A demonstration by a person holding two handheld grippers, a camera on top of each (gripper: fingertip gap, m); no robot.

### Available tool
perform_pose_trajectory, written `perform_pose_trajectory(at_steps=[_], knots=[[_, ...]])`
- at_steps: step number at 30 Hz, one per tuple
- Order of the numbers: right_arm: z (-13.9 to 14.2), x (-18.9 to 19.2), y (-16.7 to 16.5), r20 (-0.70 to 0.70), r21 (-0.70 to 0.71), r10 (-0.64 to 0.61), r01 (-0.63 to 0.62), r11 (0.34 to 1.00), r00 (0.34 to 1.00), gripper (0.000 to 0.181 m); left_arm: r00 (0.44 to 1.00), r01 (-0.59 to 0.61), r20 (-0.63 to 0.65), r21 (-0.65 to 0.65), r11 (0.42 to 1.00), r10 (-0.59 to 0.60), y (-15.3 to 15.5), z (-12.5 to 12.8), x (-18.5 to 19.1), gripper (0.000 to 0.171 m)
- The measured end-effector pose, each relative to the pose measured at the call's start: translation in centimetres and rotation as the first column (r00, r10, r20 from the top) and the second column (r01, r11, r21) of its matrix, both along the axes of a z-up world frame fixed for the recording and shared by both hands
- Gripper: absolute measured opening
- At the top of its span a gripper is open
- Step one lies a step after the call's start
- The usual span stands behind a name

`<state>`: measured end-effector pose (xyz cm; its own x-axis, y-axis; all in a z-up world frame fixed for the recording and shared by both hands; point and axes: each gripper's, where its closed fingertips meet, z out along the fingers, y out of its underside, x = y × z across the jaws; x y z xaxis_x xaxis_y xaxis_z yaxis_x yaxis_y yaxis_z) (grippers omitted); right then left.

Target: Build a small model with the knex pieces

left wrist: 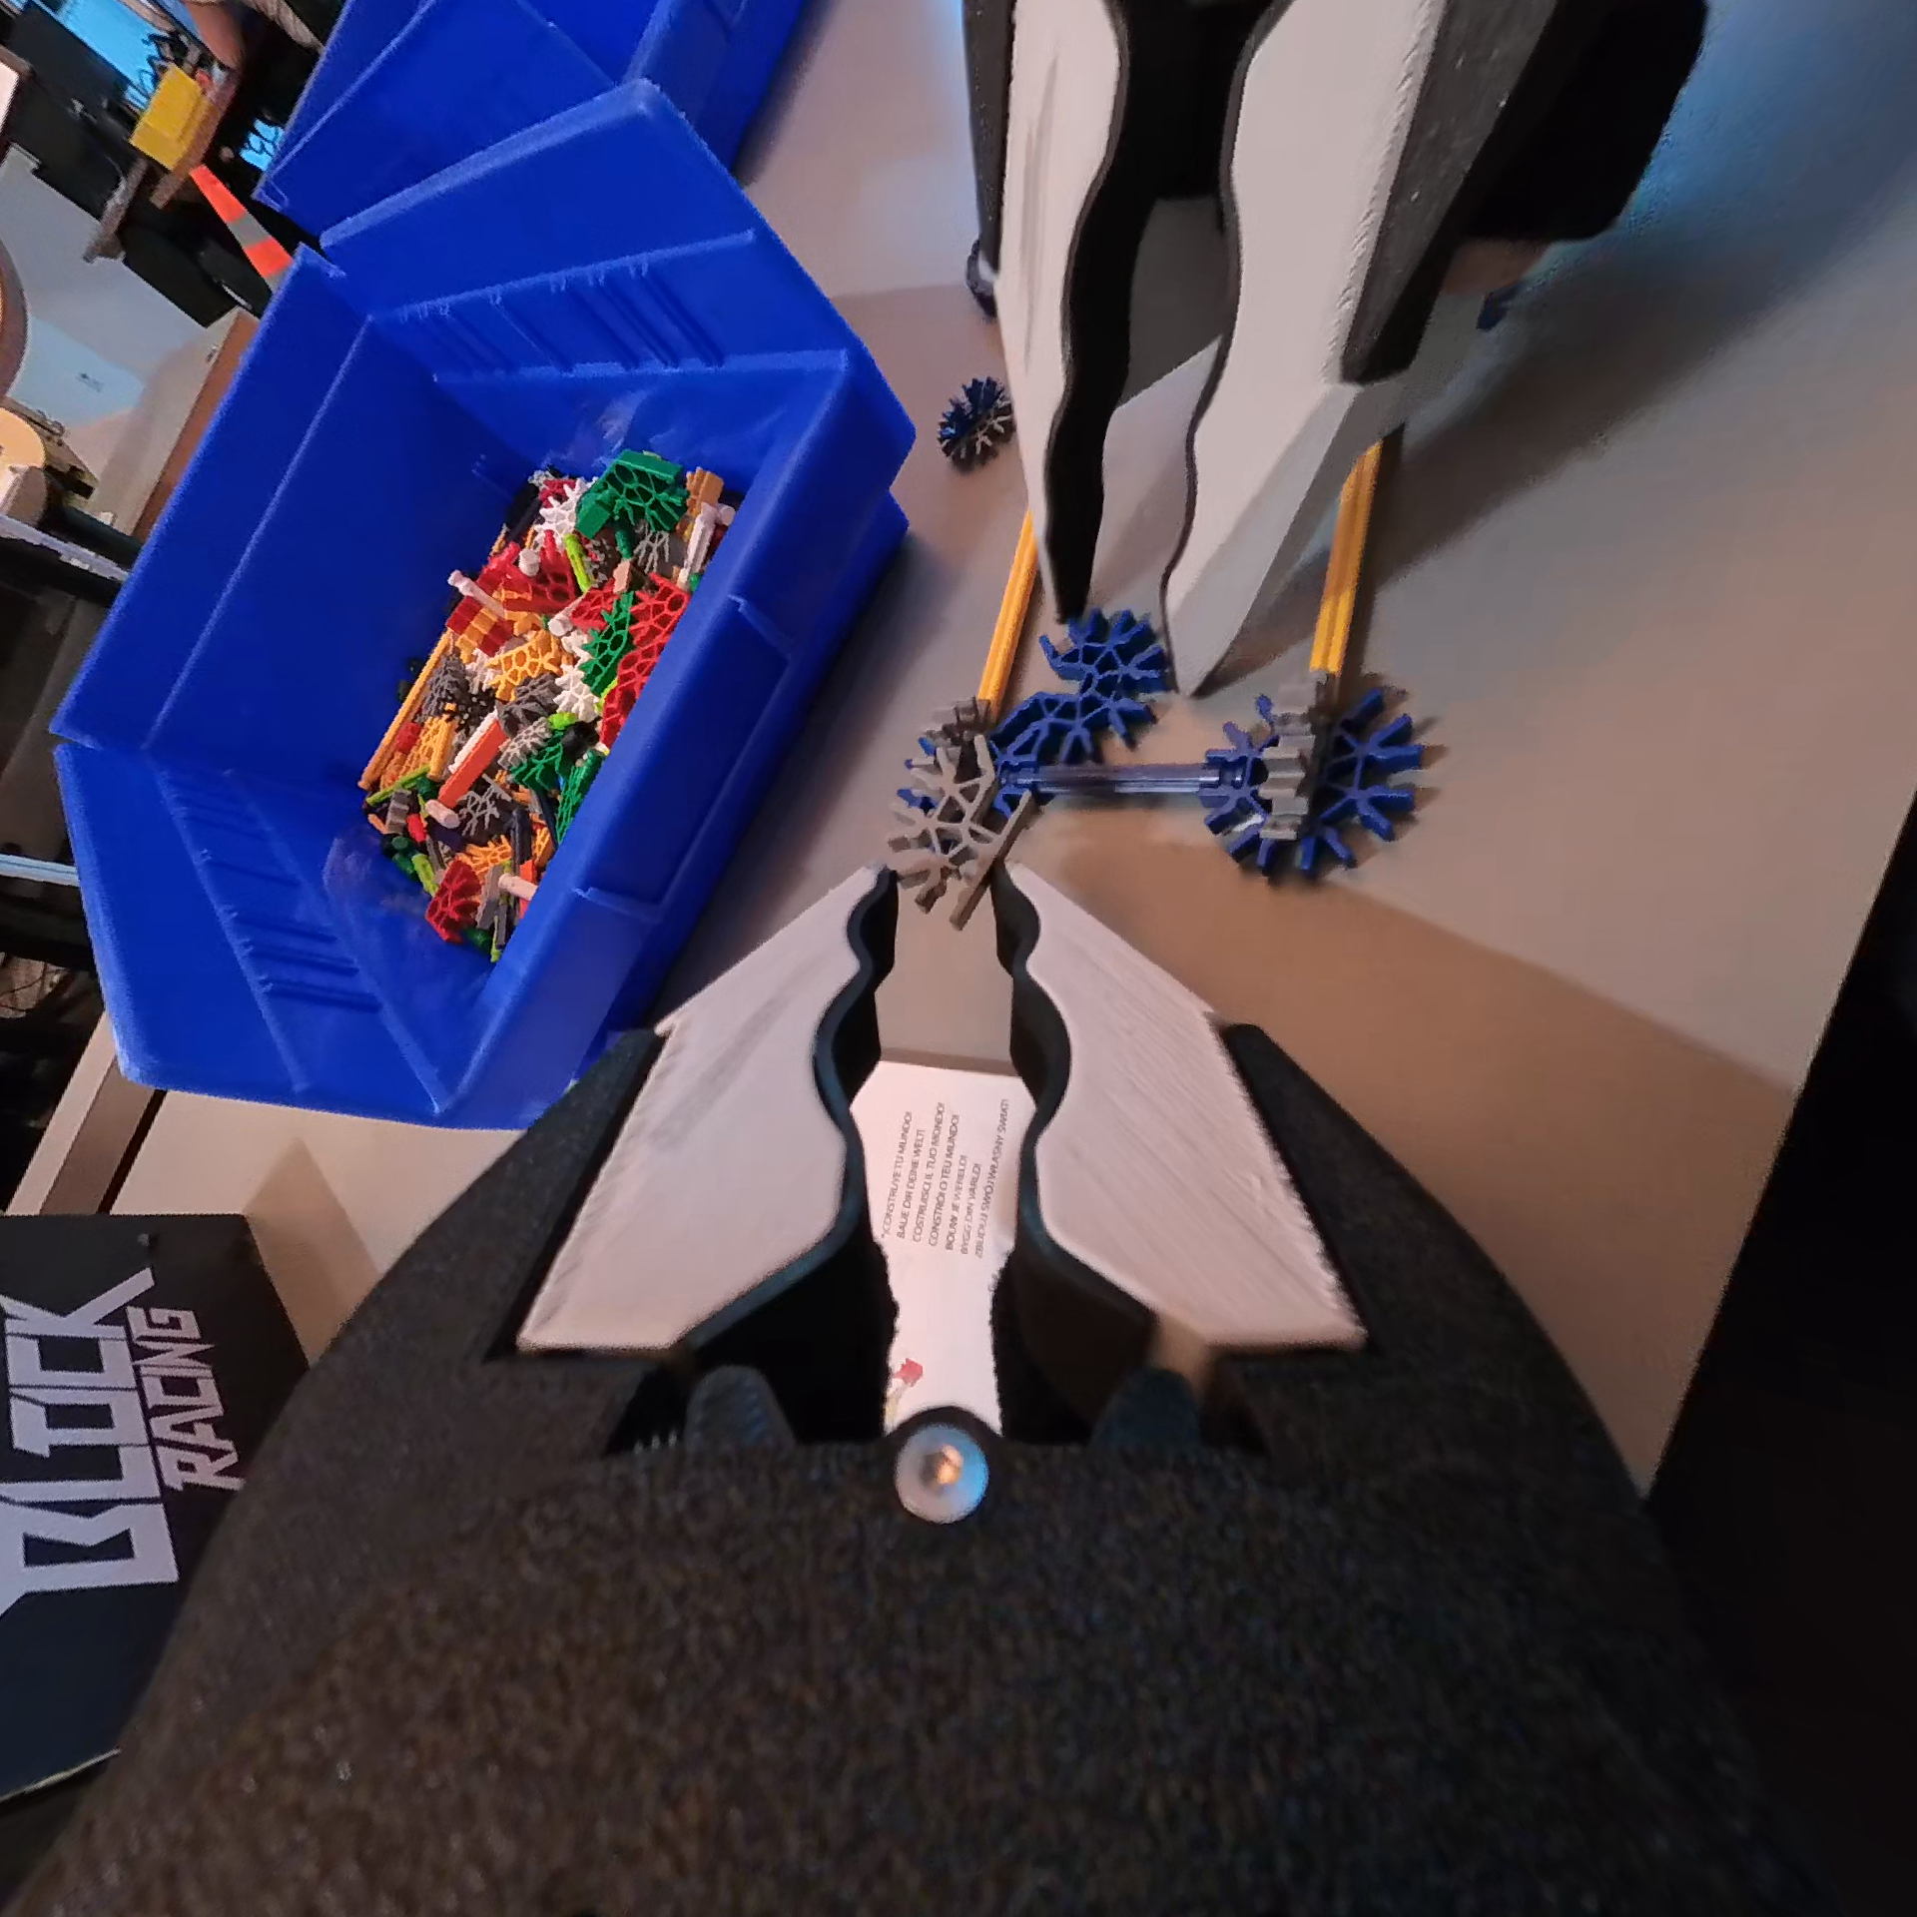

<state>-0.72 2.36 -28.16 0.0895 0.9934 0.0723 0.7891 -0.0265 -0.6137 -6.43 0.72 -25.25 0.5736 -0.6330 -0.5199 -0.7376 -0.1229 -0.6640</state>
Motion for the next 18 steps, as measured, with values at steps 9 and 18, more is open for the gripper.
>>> perform_pose_trajectory(at_steps=[9, 18], knots=[[0.0, -0.8, 0.0, 0.028, 0.029, 0.108, -0.108, 0.994, 0.994, 0.032, 1.000, -0.018, 0.006, 0.000, 1.000, 0.018, -0.4, 0.0, -0.6, 0.017], [1.2, 2.2, 1.0, 0.214, 0.150, 0.421, -0.456, 0.877, 0.881, 0.049, 1.000, -0.009, -0.003, 0.003, 1.000, 0.009, -0.6, 0.1, -0.7, 0.017]])
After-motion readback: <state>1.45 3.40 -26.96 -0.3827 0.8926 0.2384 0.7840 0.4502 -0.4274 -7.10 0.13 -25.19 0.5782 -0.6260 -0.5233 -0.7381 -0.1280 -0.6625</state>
